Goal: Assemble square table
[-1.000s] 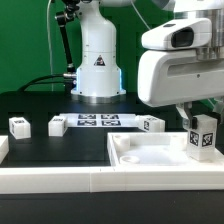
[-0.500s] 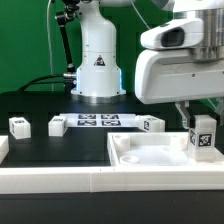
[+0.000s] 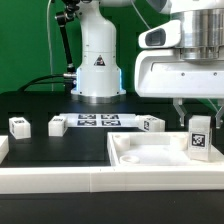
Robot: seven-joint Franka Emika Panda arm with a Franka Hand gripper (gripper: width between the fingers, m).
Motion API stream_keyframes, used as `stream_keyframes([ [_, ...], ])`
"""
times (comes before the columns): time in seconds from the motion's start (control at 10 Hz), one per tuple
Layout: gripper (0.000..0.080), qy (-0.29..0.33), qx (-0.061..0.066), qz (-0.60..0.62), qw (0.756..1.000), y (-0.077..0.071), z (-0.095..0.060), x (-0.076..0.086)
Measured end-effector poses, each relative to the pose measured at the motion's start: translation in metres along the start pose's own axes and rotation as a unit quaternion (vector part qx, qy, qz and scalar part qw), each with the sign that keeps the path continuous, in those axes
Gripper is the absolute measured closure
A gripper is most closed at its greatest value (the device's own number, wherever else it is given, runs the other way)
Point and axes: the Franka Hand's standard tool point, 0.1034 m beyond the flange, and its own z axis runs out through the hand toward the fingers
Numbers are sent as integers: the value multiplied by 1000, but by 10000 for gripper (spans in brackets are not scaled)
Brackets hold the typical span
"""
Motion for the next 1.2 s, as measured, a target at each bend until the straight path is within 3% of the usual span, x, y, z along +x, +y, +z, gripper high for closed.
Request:
stream_keyframes([
  [0.3, 509, 1, -1, 136, 991, -1, 1, -2],
  [0.6, 509, -4, 4, 271, 963, -1, 1, -2],
  [1.0, 509, -6, 5, 294, 956, -1, 2, -3],
  [1.1, 323, -6, 4, 270, 963, -1, 2, -3],
  [1.2, 209, -11, -1, 241, 970, 1, 1, -2],
])
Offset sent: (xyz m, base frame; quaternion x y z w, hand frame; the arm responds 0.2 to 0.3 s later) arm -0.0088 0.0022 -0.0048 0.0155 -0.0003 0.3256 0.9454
